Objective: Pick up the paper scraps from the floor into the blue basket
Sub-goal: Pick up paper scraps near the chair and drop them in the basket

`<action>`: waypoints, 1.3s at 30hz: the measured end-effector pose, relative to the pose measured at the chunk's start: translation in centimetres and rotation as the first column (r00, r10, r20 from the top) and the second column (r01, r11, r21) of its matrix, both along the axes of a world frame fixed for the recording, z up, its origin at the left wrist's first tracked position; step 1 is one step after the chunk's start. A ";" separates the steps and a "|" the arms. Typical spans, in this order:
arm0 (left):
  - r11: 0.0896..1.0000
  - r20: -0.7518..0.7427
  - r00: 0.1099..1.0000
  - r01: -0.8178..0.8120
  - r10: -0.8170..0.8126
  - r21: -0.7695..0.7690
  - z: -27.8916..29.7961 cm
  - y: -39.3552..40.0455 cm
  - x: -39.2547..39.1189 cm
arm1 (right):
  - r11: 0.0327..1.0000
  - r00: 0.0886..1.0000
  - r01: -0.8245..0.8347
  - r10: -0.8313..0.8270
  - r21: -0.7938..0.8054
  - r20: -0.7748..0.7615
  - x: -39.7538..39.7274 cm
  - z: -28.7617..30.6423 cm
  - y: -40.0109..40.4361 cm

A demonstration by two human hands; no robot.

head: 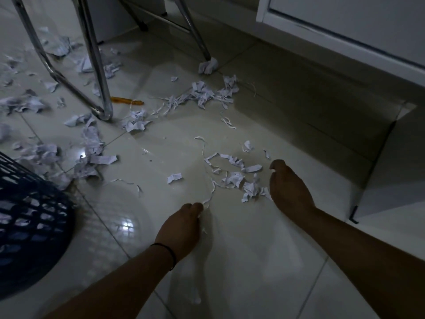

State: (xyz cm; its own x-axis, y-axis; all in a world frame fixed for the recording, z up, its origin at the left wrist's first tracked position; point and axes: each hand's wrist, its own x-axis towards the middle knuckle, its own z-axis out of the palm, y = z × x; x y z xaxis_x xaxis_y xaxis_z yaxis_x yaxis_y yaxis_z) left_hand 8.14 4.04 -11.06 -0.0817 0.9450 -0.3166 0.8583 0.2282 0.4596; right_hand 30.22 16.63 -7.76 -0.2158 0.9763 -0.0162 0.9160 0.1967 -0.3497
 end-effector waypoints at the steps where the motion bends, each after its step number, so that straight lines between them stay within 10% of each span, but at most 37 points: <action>1: 1.000 -0.014 1.000 -0.002 0.002 0.005 0.1 0.0 0.1 | 0.998 0.999 -0.047 0.046 0.043 0.022 -0.5 -0.3 0.2; 14: 0.987 -0.093 0.993 0.056 -0.070 -0.148 -0.3 0.2 0.2 | 0.925 0.818 -0.352 0.378 -0.142 0.434 -4.1 -3.4 -2.3; 23: 0.990 0.069 0.988 -0.141 0.141 -0.007 0.7 0.4 -1.0 | 0.971 0.971 -0.209 0.220 -0.119 0.094 -4.2 -1.0 -1.2; 39: 0.969 -0.047 0.969 -0.243 0.244 0.039 0.8 6.1 -6.5 | 0.893 0.864 -0.437 0.449 -0.105 0.229 -6.6 -5.0 -2.8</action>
